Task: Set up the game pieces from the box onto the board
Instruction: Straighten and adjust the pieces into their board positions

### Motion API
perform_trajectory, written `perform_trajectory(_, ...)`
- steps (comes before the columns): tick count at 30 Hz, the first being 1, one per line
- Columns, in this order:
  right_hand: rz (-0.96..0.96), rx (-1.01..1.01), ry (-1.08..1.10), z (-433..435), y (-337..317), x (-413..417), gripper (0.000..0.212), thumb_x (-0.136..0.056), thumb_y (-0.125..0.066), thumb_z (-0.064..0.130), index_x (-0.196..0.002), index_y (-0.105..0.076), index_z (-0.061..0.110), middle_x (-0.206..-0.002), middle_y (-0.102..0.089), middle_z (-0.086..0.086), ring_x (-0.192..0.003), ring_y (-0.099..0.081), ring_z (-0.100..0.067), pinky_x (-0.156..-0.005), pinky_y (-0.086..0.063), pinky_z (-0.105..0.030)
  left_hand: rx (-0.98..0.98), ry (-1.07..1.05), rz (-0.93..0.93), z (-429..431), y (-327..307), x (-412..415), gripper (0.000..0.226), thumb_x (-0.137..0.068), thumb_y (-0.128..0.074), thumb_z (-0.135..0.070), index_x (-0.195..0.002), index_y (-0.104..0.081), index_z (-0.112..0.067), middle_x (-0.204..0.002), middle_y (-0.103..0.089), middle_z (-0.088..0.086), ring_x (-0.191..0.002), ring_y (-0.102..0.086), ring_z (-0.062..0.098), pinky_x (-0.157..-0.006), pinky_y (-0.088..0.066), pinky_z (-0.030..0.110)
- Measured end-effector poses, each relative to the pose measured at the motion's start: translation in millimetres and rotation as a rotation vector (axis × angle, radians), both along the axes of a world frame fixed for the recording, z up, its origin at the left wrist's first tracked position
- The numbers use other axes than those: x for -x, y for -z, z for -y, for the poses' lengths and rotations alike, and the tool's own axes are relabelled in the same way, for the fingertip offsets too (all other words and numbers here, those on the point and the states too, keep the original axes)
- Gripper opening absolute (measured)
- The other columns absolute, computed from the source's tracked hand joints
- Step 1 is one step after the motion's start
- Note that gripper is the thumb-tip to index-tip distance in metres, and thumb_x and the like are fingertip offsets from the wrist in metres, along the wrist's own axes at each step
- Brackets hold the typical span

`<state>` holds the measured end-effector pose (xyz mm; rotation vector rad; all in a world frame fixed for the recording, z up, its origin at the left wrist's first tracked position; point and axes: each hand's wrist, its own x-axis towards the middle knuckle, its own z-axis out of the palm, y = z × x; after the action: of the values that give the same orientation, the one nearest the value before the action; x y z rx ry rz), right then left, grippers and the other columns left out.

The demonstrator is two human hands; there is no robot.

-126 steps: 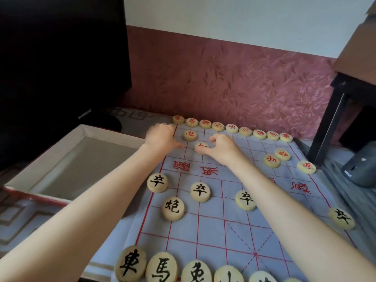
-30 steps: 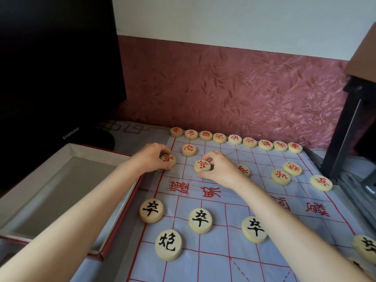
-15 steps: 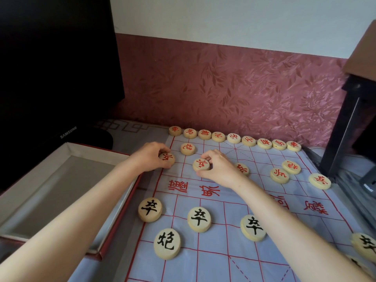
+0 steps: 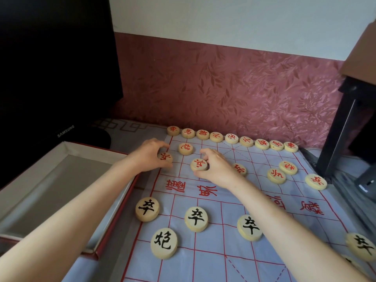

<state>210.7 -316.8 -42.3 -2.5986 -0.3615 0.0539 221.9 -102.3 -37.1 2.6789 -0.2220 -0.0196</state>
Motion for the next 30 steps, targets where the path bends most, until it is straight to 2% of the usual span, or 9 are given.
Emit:
perform_trajectory(3, 0.096, 0.141, -0.01, -0.8, -5.5, 3.4, 0.069, -0.082, -0.064, 0.034, -0.142, -0.031, 0.021, -0.138, -0.038, -0.001, -0.131, -0.029, -0.021, -0.107, -0.022, -0.035, 0.032, 0.016, 0.071, 5.5, -8.3, 2.1, 0.063, -0.076, -0.072, -0.035, -0.133, -0.047, -0.021, -0.138, -0.042, 0.007, -0.131, -0.033, 0.022, -0.106, -0.031, 0.033)
perform_trajectory(6, 0.119, 0.106, -0.006, 8.6, -14.5, 6.8, 0.064, -0.084, -0.062, 0.04, -0.14, -0.037, 0.023, -0.14, -0.037, 0.0, -0.133, -0.026, -0.02, -0.107, -0.018, -0.034, 0.041, 0.079, 0.153, 19.4, -16.4, 6.9, 0.056, -0.078, -0.071, -0.032, -0.129, -0.052, -0.02, -0.133, -0.049, 0.007, -0.127, -0.04, 0.02, -0.103, -0.033, 0.028)
perform_trajectory(9, 0.085, 0.024, 0.055, 31.8, -22.6, 9.0, 0.057, -0.085, -0.063, 0.039, -0.136, -0.044, 0.022, -0.139, -0.039, -0.001, -0.134, -0.029, -0.02, -0.109, -0.023, -0.035, 0.077, 0.147, 0.171, 39.9, -19.5, 9.6, 0.047, -0.079, -0.071, -0.028, -0.123, -0.059, -0.018, -0.124, -0.058, 0.003, -0.116, -0.052, 0.016, -0.094, -0.039, 0.023)
perform_trajectory(11, 0.078, -0.011, 0.109, 53.2, -25.1, 9.8, 0.052, -0.084, -0.064, 0.036, -0.132, -0.049, 0.021, -0.136, -0.042, -0.001, -0.129, -0.036, -0.021, -0.108, -0.03, -0.037, 0.061, 0.201, 0.172, 55.8, -18.3, 8.4, 0.043, -0.08, -0.07, -0.026, -0.121, -0.059, -0.018, -0.123, -0.059, 0.003, -0.114, -0.053, 0.018, -0.096, -0.042, 0.028)
perform_trajectory(13, 0.069, -0.006, 0.161, 76.3, -26.4, 10.6, 0.049, -0.084, -0.065, 0.033, -0.129, -0.051, 0.021, -0.136, -0.043, -0.002, -0.127, -0.039, -0.021, -0.106, -0.032, -0.039, 0.062, 0.242, 0.16, 73.0, -16.2, 8.4, 0.043, -0.082, -0.068, -0.024, -0.123, -0.057, -0.019, -0.128, -0.054, 0.003, -0.117, -0.05, 0.019, -0.099, -0.041, 0.033)
perform_trajectory(18, -0.002, 0.072, 0.21, 126.6, -26.6, 15.5, 0.048, -0.086, -0.064, 0.03, -0.131, -0.049, 0.022, -0.138, -0.045, 0.0, -0.128, -0.039, -0.02, -0.105, -0.034, -0.037, 0.063, 0.376, 0.122, 117.6, -8.0, 10.4, 0.045, -0.084, -0.065, -0.02, -0.127, -0.052, -0.02, -0.135, -0.048, 0.0, -0.124, -0.045, 0.018, -0.102, -0.038, 0.031)
perform_trajectory(22, -0.026, 0.078, 0.194, 148.3, -22.7, 23.6, 0.047, -0.086, -0.064, 0.025, -0.13, -0.049, 0.024, -0.137, -0.045, 0.0, -0.13, -0.035, -0.018, -0.108, -0.031, -0.034, 0.024, 0.416, 0.095, 141.0, -8.2, 8.6, 0.051, -0.086, -0.062, -0.016, -0.134, -0.046, -0.019, -0.141, -0.044, -0.001, -0.131, -0.038, 0.016, -0.104, -0.029, 0.023)
perform_trajectory(25, -0.023, 0.097, 0.182, 161.9, -22.2, 25.4, 0.049, -0.085, -0.064, 0.024, -0.132, -0.048, 0.026, -0.138, -0.043, 0.0, -0.132, -0.033, -0.017, -0.109, -0.029, -0.032, -0.011, 0.432, 0.076, 153.5, -7.8, 4.5, 0.053, -0.086, -0.06, -0.014, -0.136, -0.043, -0.019, -0.143, -0.044, -0.001, -0.132, -0.037, 0.017, -0.109, -0.032, 0.03)
perform_trajectory(30, -0.037, 0.107, 0.19, 177.4, -20.0, 25.5, 0.043, -0.09, -0.059, 0.029, -0.131, -0.05, 0.029, -0.133, -0.052, 0.0, -0.124, -0.047, -0.016, -0.103, -0.04, -0.034, -0.028, 0.46, -0.018, 164.1, -6.1, -1.5, 0.057, -0.087, -0.055, -0.008, -0.139, -0.038, -0.023, -0.143, -0.043, -0.003, -0.129, -0.043, 0.015, -0.103, -0.034, 0.024)
